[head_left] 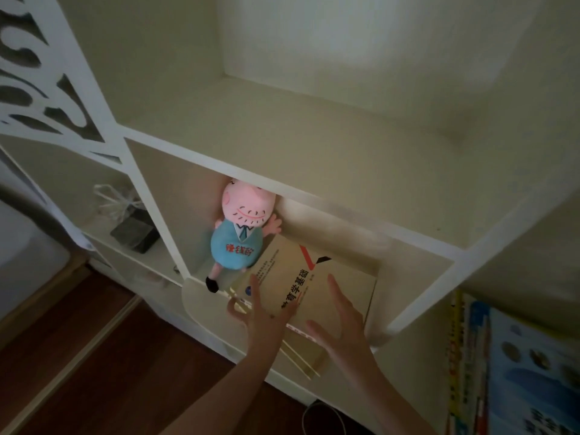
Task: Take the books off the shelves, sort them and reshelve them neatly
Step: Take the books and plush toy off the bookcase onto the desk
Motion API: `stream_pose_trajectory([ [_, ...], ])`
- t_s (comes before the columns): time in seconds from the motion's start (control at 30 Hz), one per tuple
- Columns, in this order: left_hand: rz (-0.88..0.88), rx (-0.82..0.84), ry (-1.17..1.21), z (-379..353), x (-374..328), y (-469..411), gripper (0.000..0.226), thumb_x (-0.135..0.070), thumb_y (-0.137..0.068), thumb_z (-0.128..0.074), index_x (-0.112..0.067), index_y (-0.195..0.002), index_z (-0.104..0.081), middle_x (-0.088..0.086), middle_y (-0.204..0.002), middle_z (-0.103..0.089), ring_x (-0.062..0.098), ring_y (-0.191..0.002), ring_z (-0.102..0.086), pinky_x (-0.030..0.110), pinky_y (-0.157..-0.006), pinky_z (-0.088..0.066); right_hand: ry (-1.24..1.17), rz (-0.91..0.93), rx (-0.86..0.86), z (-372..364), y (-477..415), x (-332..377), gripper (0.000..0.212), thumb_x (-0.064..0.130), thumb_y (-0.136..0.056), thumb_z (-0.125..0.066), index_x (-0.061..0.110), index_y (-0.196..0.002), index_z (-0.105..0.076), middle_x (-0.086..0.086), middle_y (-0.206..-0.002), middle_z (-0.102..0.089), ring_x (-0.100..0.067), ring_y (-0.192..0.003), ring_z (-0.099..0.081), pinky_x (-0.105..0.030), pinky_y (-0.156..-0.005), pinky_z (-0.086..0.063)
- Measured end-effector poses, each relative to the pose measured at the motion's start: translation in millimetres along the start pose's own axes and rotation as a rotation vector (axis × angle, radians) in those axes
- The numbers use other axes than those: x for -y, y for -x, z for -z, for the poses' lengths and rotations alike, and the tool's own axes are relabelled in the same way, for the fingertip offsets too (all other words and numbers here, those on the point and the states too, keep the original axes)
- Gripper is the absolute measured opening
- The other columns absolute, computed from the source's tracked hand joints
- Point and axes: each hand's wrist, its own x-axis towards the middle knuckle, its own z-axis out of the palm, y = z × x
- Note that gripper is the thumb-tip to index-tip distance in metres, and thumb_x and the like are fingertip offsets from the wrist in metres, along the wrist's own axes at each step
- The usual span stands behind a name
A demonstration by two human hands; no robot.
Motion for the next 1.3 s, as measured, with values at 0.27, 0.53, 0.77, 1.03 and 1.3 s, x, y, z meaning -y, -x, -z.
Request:
stream_pose_trajectory([
  [0.27, -0.076, -0.004, -0.021, 3, 3, -6, 0.085, -0.023, -0.075, -0.077, -0.037, -0.142, -0.025, 0.009, -0.152, 0.014, 0.032, -0.141, -0.007, 0.034, -0.111, -0.024, -0.020, -0.033, -0.010, 0, 2, -11, 0.080, 0.061, -0.072, -0.056, 0.055, -0.139, -0.012, 0.032, -0.143, -0.023, 0.003, -0.133, -0.018, -0.033, -0.112, -0.020],
  [0.53, -0.084, 0.228, -0.068, 73, 23, -4, 0.089, -0.032, -0.064, -0.083, -0.044, -0.133, -0.028, 0.004, -0.147, -0.018, 0.027, -0.128, -0.038, 0.043, -0.099, -0.046, 0.063, -0.002, 0.026, 2, -4, -4, 0.074, 0.024, -0.092, -0.058, 0.053, -0.143, -0.012, 0.019, -0.155, -0.016, -0.004, -0.141, -0.007, -0.040, -0.114, -0.015],
  [0.77, -0.072, 0.420, 0.065, 113, 36, -14, 0.076, 0.002, -0.069, -0.075, -0.044, -0.123, -0.046, -0.006, -0.135, -0.036, 0.015, -0.103, -0.058, 0.030, -0.071, -0.058, 0.218, -0.079, 0.277, -25, -33, -21, 0.081, 0.031, -0.090, -0.061, 0.050, -0.147, -0.008, 0.009, -0.158, -0.015, -0.017, -0.143, -0.012, -0.040, -0.116, -0.017],
  [1.03, -0.051, 0.477, 0.096, 122, 40, -23, 0.089, -0.024, -0.049, -0.089, -0.052, -0.123, -0.049, -0.004, -0.137, -0.041, 0.019, -0.106, -0.059, 0.025, -0.067, -0.057, -0.001, -0.213, 0.358, -31, -38, -25, 0.083, 0.015, -0.085, -0.066, 0.055, -0.142, -0.022, 0.002, -0.127, -0.036, -0.016, -0.122, -0.034, -0.022, -0.093, -0.036],
  [1.3, -0.048, 0.520, 0.125, 124, 32, -16, 0.100, -0.043, -0.033, -0.089, -0.053, -0.124, -0.048, -0.014, -0.128, -0.047, 0.017, -0.106, -0.061, 0.031, -0.074, -0.058, -0.142, -0.182, 0.315, -24, -32, -23, 0.069, 0.011, -0.084, -0.066, 0.057, -0.129, -0.041, 0.000, -0.118, -0.036, -0.013, -0.111, -0.046, -0.020, -0.095, -0.043],
])
